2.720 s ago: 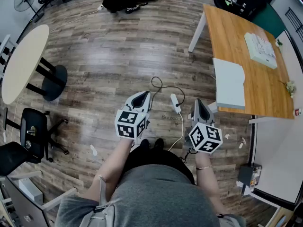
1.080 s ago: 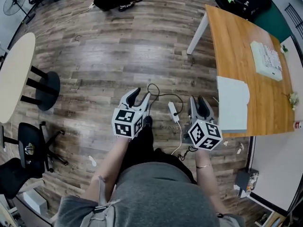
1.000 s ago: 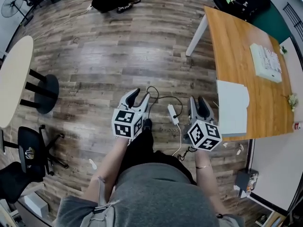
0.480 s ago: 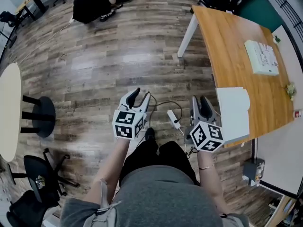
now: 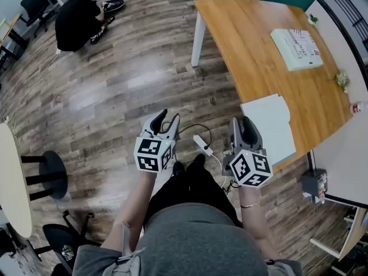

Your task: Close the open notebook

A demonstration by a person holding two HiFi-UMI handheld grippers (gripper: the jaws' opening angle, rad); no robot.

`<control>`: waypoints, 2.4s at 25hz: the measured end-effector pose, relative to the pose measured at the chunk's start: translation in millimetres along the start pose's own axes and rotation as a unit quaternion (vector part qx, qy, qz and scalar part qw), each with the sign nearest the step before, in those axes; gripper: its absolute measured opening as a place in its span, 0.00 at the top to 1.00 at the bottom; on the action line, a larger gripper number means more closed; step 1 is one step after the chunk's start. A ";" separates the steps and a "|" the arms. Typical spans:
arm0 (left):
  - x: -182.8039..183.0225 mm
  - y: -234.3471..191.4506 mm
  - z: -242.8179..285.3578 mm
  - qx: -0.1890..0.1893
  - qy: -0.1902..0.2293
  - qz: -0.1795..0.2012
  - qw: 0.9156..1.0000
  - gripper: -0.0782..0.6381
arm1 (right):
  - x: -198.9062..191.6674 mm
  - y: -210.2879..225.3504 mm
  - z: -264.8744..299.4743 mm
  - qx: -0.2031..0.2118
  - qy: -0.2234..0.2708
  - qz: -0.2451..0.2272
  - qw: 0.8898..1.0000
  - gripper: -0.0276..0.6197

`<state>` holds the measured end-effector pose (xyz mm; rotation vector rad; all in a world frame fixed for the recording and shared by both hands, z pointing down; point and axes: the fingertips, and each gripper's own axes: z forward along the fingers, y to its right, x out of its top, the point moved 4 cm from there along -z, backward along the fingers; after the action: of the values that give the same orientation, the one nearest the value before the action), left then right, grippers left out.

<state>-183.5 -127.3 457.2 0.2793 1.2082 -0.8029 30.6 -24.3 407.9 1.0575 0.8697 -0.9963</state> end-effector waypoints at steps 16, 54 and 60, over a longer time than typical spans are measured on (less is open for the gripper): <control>50.4 122.6 144.2 -0.158 -0.024 0.082 0.984 0.68 | 45.5 136.5 -36.8 -0.152 0.077 0.068 0.983 0.73; -6.0 305.6 189.1 -0.598 -0.155 0.284 0.733 0.68 | -89.0 90.1 -207.0 -0.603 0.219 0.318 0.698 0.73; -26.9 318.4 179.7 -0.606 -0.170 0.301 0.717 0.68 | -113.0 96.7 -204.7 -0.581 0.225 0.360 0.694 0.72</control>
<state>159.7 0.0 478.2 -0.5407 0.9658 0.5810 66.2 214.1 484.7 0.3794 1.0798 0.5604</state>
